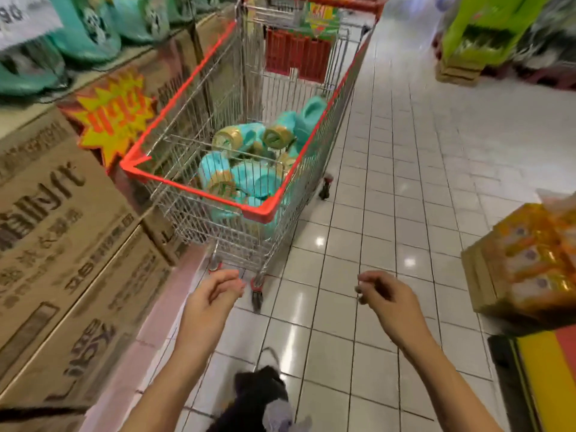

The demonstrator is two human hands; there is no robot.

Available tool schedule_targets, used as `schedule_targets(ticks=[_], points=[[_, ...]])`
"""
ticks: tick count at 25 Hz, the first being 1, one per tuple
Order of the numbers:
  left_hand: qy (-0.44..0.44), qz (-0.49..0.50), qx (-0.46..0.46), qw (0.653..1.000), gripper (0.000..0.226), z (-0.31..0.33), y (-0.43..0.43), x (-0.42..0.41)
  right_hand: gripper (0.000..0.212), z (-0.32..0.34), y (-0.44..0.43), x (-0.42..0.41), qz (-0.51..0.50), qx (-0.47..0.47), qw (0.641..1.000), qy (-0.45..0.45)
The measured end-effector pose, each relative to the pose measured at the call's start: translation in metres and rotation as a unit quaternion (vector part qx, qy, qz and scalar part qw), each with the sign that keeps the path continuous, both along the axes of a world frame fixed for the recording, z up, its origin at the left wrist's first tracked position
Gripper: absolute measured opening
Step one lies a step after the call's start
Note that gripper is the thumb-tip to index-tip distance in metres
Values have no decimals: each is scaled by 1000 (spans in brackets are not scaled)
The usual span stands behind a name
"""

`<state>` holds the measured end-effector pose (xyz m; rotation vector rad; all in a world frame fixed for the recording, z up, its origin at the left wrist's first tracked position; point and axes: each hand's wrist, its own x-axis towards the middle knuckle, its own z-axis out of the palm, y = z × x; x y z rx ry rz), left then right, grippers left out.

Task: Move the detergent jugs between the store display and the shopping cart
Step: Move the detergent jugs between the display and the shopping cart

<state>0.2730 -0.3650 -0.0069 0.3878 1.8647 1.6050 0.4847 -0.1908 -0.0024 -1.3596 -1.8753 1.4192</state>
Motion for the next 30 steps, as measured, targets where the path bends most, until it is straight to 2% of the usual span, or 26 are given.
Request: schedule_targets(ticks=[4,9,15,21,25,28,30], points=[[47,27,42,998,22,19,97,-56,16,20,103,-62,3,25,998,49],[60,62,55,995,22,42,223,-132,15,54,227,-145,31,73,994,70],[28,88,29,995,21,45,339,-191,19,77,363,-225,53,95,989,100],[-6,152,-13,988,18,17,453,-225,18,69,501,-313,135,114,979,106],[-36,245,-25,968,16,7,525,-243,19,71,585,-376,253,134,955,76],[-61,280,-41,957,16,-5,567,-254,13,60,633,-430,369,183,911,1],[-84,285,-63,953,16,-17,586,-260,18,45,655,-467,432,208,876,-59]])
